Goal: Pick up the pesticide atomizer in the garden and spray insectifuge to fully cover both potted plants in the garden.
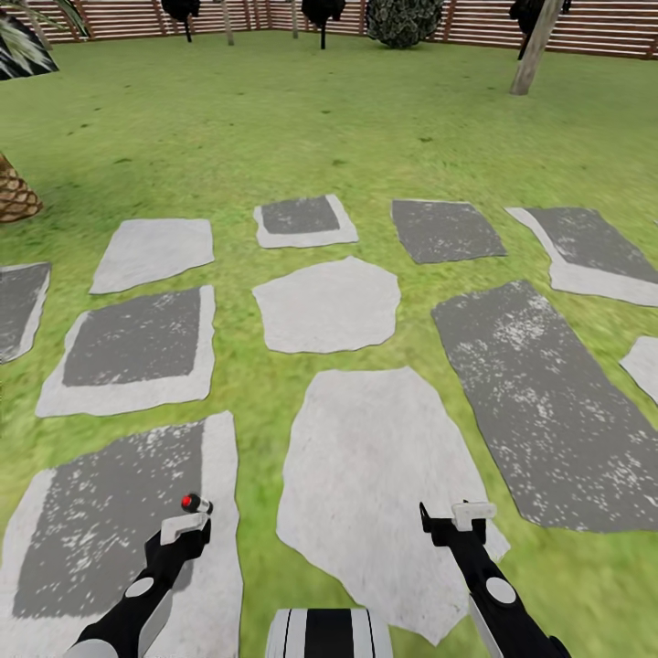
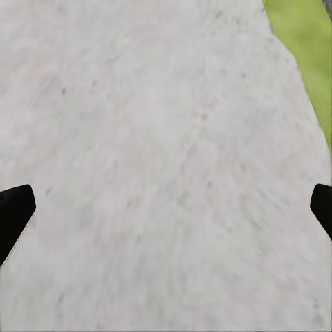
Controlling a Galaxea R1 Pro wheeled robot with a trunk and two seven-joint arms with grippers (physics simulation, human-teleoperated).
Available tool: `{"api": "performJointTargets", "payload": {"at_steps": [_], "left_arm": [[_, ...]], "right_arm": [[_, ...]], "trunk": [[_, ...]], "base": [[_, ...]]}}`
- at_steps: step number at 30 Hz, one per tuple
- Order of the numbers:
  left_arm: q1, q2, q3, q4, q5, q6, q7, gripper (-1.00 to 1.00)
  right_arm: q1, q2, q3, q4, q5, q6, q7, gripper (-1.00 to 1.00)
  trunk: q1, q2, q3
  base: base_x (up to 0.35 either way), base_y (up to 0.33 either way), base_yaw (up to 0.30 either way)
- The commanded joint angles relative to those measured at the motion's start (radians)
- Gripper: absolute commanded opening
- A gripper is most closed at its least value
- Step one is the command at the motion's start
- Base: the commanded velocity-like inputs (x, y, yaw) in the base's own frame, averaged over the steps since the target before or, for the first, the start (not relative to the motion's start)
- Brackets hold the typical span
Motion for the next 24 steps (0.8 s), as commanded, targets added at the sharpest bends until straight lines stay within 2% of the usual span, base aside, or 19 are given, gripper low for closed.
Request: {"api": "performJointTargets", "payload": {"at_steps": [1,11,24], "left_arm": [[-0.001,0.000,0.001,0.001,0.001,-0.003,0.001,1.00],[-0.001,0.000,0.001,-0.002,0.001,-0.003,0.001,1.00],[-0.001,0.000,0.001,-0.002,0.001,-0.003,0.001,1.00]], "right_arm": [[0.000,0.000,0.000,0.000,0.004,-0.003,-0.001,1.00],[0.000,0.000,0.000,-0.002,0.004,-0.003,-0.001,1.00],[0.000,0.000,0.000,-0.004,0.004,-0.003,-0.001,1.00]], "trunk": [[0.000,0.000,-0.001],[0.000,0.000,-0.001],[0.000,0.000,-0.001]], "base": [[0.117,0.000,0.024],[0.171,0.000,0.004],[0.015,0.000,0.000]]}}
